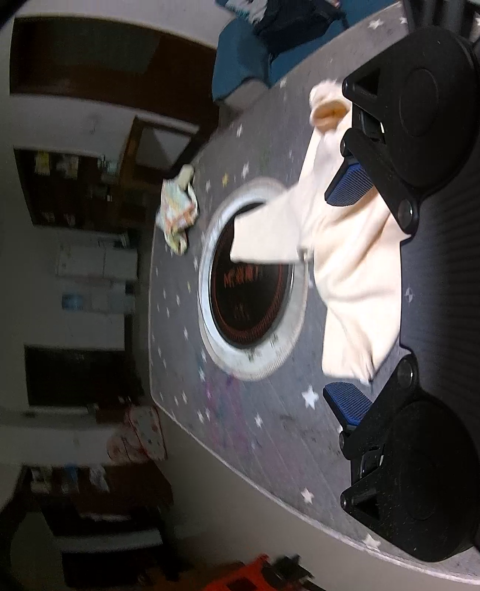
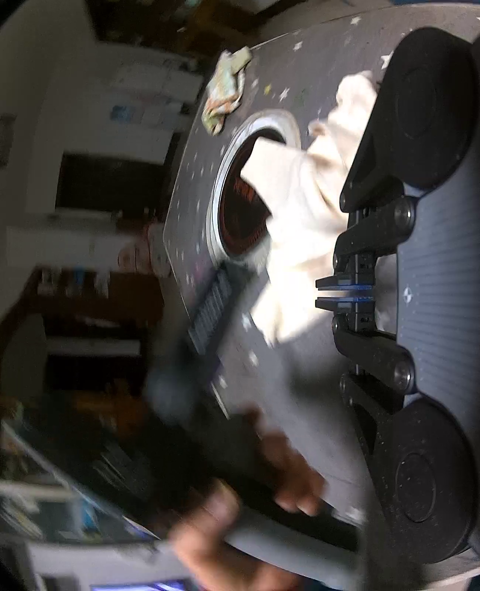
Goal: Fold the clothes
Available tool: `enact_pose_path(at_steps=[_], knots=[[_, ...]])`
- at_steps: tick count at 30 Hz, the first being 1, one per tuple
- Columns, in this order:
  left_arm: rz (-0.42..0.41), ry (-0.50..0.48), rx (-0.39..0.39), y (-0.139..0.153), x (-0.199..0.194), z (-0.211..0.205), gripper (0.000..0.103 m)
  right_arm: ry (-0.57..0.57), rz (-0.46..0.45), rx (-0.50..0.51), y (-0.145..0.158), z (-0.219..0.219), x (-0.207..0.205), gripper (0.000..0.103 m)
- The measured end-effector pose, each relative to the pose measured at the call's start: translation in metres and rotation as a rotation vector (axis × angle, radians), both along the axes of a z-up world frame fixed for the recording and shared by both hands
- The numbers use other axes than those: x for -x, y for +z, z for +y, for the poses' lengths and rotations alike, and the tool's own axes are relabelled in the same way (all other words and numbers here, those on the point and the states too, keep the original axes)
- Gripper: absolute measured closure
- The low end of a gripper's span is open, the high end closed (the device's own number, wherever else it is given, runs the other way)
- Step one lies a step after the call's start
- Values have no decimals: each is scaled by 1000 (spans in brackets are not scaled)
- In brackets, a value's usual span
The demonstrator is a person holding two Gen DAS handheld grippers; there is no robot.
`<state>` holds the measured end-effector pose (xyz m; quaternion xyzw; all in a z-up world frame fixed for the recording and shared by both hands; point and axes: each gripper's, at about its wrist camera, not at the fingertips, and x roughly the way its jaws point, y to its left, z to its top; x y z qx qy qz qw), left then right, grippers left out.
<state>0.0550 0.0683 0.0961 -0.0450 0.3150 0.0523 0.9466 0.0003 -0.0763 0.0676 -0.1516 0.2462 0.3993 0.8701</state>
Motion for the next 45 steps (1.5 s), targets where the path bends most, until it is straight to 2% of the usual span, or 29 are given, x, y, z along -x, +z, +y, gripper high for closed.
enact_pose_path(at_steps=[3, 6, 10, 14, 19, 22, 26, 28, 30, 33, 36, 43, 45], knots=[[0, -25, -5, 1, 0, -6, 0, -36, 64, -51, 4, -6, -1, 97], [-3, -39, 9, 4, -6, -9, 0, -115, 22, -57, 12, -18, -8, 97], [-12, -77, 18, 8, -17, -20, 1, -220, -1, -62, 22, -36, -26, 91], [5, -155, 36, 7, -33, -36, 1, -336, 6, -65, 20, -62, -57, 89], [67, -253, 64, -4, -57, -54, 4, -409, 33, -76, 16, -81, -79, 86], [105, -288, 115, -13, -69, -54, 12, -423, 44, -75, 13, -87, -84, 86], [169, -312, 166, -28, -78, -50, 31, -433, 46, -79, 12, -94, -86, 85], [186, -318, 171, -35, -79, -48, 44, -445, 49, -86, 11, -97, -89, 85], [195, -330, 185, -39, -79, -47, 69, -446, 52, -88, 11, -97, -91, 85], [171, -339, 204, -37, -72, -44, 85, -435, 57, -94, 13, -96, -92, 83], [133, -332, 210, -32, -62, -40, 90, -413, 68, -115, 14, -87, -96, 71], [96, -256, 283, -32, -42, -14, 93, -375, 143, -90, -4, -55, -117, 70], [87, -241, 297, -30, -38, -7, 93, -374, 154, -53, -12, -47, -122, 72]])
